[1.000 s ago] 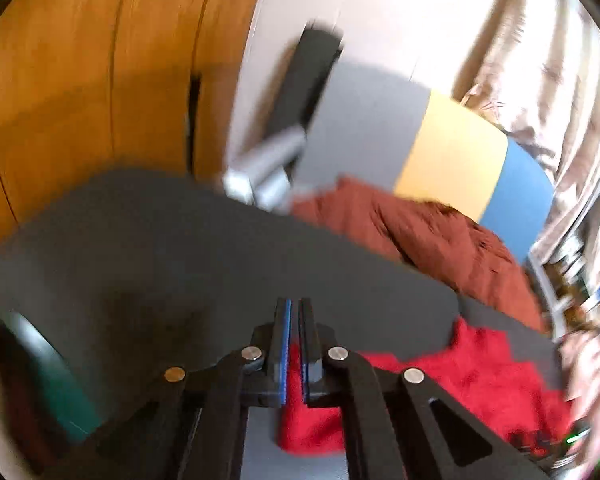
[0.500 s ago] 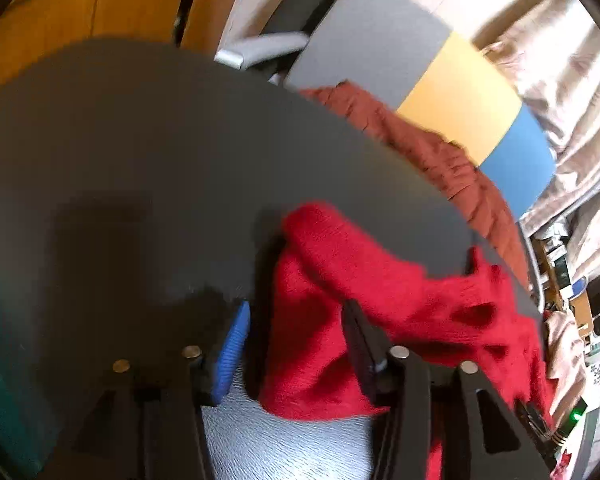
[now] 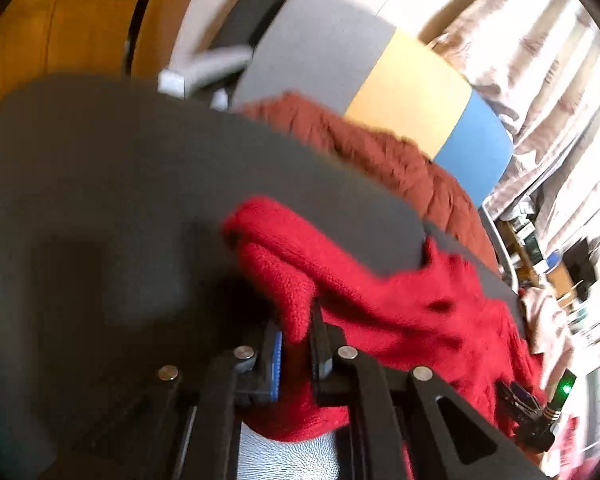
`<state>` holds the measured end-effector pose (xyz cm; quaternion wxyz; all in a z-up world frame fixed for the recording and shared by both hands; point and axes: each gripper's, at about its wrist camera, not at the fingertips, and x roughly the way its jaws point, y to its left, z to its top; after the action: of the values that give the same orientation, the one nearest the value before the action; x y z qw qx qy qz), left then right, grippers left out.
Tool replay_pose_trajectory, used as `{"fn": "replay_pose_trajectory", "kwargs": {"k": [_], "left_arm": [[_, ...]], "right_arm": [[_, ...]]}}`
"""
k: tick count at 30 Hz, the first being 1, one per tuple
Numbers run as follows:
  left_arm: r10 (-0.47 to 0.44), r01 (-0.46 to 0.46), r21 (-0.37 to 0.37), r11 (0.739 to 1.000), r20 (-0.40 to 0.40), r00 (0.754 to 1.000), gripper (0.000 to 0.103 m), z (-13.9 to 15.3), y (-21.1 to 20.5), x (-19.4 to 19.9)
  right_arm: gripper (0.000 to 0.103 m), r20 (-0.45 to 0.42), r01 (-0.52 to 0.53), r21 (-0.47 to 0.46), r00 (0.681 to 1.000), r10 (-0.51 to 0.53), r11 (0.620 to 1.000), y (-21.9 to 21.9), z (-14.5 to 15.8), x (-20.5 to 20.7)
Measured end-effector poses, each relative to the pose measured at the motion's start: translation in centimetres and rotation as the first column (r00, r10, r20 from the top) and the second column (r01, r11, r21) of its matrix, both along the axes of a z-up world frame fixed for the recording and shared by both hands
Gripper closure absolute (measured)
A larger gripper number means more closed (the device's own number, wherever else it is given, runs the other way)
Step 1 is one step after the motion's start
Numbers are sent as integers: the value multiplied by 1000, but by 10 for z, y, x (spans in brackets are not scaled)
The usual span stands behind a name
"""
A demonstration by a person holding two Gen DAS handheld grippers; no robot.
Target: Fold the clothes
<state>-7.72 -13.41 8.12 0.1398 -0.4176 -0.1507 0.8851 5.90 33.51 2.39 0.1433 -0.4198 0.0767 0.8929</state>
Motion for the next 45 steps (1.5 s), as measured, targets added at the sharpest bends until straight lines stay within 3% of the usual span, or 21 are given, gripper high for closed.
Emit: {"fn": "replay_pose_trajectory", "kwargs": {"k": [4, 7, 10, 12, 13, 14, 16, 19, 21, 24, 26, 28, 30, 32, 33, 34, 35, 37, 41, 45], "left_arm": [[68, -102, -163, 981, -199, 978, 96, 98, -15, 12], [43, -108, -367, 924, -181, 982, 93, 118, -5, 12], [64, -87, -596, 798, -59, 996, 86, 67, 6, -4], [136, -64, -669, 740, 55, 989, 86, 22, -1, -9], [177, -51, -688, 723, 114, 978, 86, -1, -6, -10], [221, -52, -672, 739, 169, 961, 86, -19, -16, -7], [301, -110, -629, 770, 206, 931, 86, -35, -37, 4], [461, -328, -542, 774, 127, 878, 85, -26, -71, 31], [507, -440, -423, 792, 55, 860, 85, -9, -77, 52], [397, -374, -325, 869, 8, 918, 82, 4, -39, 64], [259, -250, -306, 919, -11, 966, 81, 5, 11, 62], [96, -97, -284, 954, -18, 995, 81, -3, 69, 59], [-13, 7, -299, 954, -19, 1000, 80, -14, 118, 56], [-46, 46, -357, 933, 7, 999, 80, -33, 149, 54], [-57, 61, -375, 925, 22, 998, 80, -42, 161, 53], [-54, 64, -373, 926, 37, 998, 80, -50, 167, 51], [-51, 61, -371, 927, 38, 998, 79, -55, 170, 50], [-40, 33, -361, 932, -14, 999, 72, -57, 167, 52], [-28, 23, -319, 948, -13, 1000, 69, -62, 159, 24], [-34, 19, -373, 928, -32, 999, 64, -69, 173, -4]], "right_arm": [[9, -1, -1, -1, 1000, 1, 1000, 1, 0, 0], [8, -1, -1, -2, 1000, 1, 1000, 1, 0, 0], [8, 0, -1, -2, 1000, 1, 1000, 1, 0, 0], [8, 0, -1, -3, 1000, 1, 1000, 1, 0, 0], [8, 0, -1, -3, 1000, 1, 1000, 1, 0, 0], [8, 0, -2, -3, 1000, 2, 1000, 1, 0, 0], [8, 0, -2, -3, 1000, 2, 1000, 1, 0, 0], [8, -1, -2, -4, 1000, 2, 1000, 1, 0, 0], [8, -1, -3, -3, 1000, 3, 1000, 1, 0, 0], [8, 0, -1, 3, 1000, 1, 1000, 0, 0, 0], [7, 1, -2, 5, 1000, 2, 1000, 0, 1, 0], [7, 5, -7, 7, 1000, 7, 1000, 0, 1, -2], [8, 13, -27, 19, 1000, 26, 999, 1, 3, -11], [13, 22, -46, 31, 999, 45, 998, 2, 4, -21], [31, 26, -56, 37, 998, 55, 998, 2, 5, -25], [56, 31, -65, 42, 997, 64, 997, 3, 5, -30], [63, 35, -75, 48, 997, 74, 996, 3, 6, -34], [67, 44, -95, 59, 995, 92, 994, 4, 7, -43], [67, 63, -134, 81, 990, 129, 988, 5, 10, -62], [65, 31, -82, 51, 996, 80, 995, 20, 8, -82]]}}
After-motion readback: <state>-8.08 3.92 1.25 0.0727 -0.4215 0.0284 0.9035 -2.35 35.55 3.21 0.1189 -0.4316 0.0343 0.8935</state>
